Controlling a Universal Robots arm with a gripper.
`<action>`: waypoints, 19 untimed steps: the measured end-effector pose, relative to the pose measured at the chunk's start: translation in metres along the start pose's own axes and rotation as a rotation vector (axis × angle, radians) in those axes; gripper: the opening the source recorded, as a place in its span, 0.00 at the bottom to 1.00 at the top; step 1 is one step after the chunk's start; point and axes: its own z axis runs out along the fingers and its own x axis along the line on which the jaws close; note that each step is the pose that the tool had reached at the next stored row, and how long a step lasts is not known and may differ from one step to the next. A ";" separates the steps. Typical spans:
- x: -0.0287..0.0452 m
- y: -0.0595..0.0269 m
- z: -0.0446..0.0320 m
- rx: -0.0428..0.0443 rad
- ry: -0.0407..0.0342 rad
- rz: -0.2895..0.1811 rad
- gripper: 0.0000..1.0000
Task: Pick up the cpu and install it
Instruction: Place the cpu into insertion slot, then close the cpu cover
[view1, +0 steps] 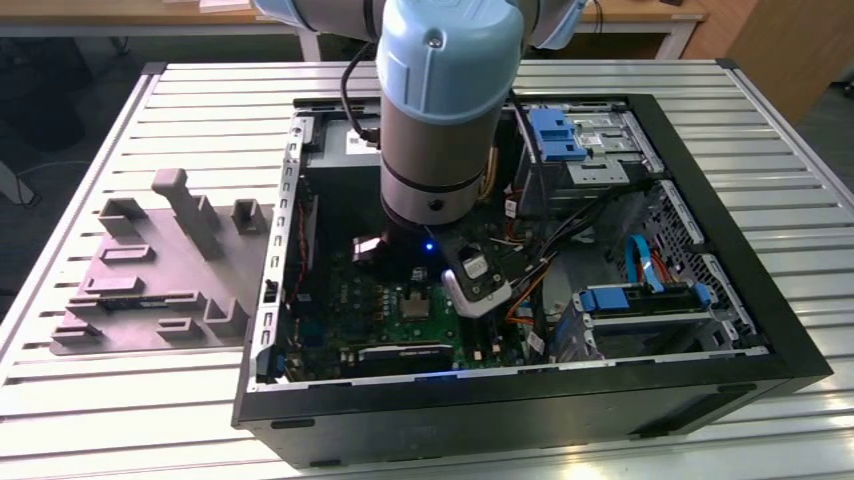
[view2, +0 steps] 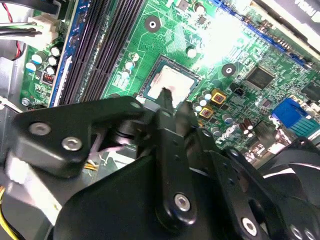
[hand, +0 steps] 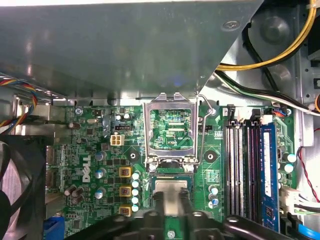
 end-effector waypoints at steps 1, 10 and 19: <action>0.0000 0.0000 0.0000 0.0001 0.0000 0.000 0.23; 0.0000 0.0000 -0.0001 0.0002 0.0010 0.000 0.11; 0.0000 0.0000 -0.0001 0.0002 0.0019 0.000 0.11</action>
